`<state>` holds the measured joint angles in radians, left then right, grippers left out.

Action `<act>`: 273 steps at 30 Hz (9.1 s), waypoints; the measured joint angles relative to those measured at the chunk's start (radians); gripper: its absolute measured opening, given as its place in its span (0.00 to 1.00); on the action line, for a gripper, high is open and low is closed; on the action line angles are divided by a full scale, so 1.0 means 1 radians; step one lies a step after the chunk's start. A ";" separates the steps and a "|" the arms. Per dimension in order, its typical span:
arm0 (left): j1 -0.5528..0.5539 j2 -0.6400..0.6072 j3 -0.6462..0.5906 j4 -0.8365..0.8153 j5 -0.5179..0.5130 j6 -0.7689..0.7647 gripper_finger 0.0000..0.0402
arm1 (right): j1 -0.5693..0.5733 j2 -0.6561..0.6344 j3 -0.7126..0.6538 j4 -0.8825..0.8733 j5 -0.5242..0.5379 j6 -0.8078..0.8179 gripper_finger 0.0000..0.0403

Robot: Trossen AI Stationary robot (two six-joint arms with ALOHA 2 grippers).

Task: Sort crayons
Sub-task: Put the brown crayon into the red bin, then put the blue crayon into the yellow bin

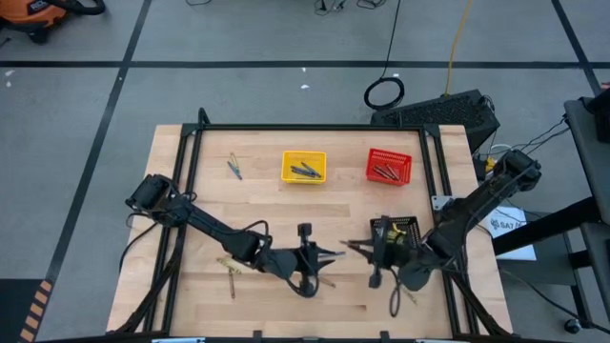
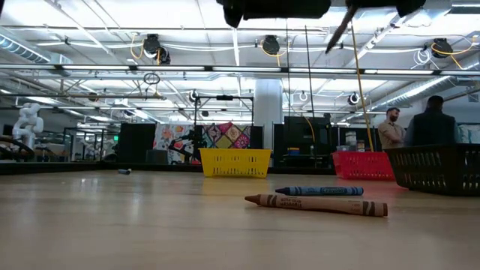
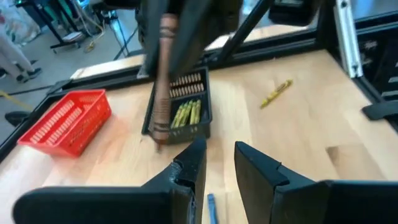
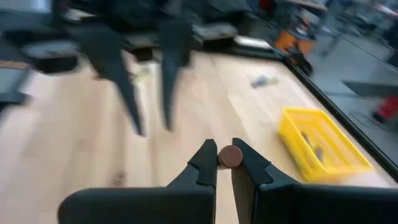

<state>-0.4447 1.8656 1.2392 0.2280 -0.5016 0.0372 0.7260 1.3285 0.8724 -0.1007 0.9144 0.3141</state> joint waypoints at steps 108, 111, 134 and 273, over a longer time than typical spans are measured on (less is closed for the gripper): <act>-0.005 0.000 -0.001 -0.224 0.039 -0.058 0.22 | -1.120 0.027 0.000 -0.868 -0.391 -0.067 0.31; -0.005 0.000 -0.001 -0.223 0.052 -0.058 0.22 | -1.120 0.015 0.000 -0.869 -0.391 -0.065 0.32; 0.044 0.000 -0.001 -0.249 0.230 -0.243 0.22 | -1.077 -0.259 0.092 -0.828 -0.739 0.127 0.31; 0.630 -0.100 -0.002 -0.709 0.402 0.024 0.01 | -0.990 -0.295 0.094 -0.662 -0.837 0.131 0.31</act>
<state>0.1848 1.7660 1.2375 -0.4810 -0.0997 0.0608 -0.2642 1.0336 0.9661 -0.7624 0.0772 0.4451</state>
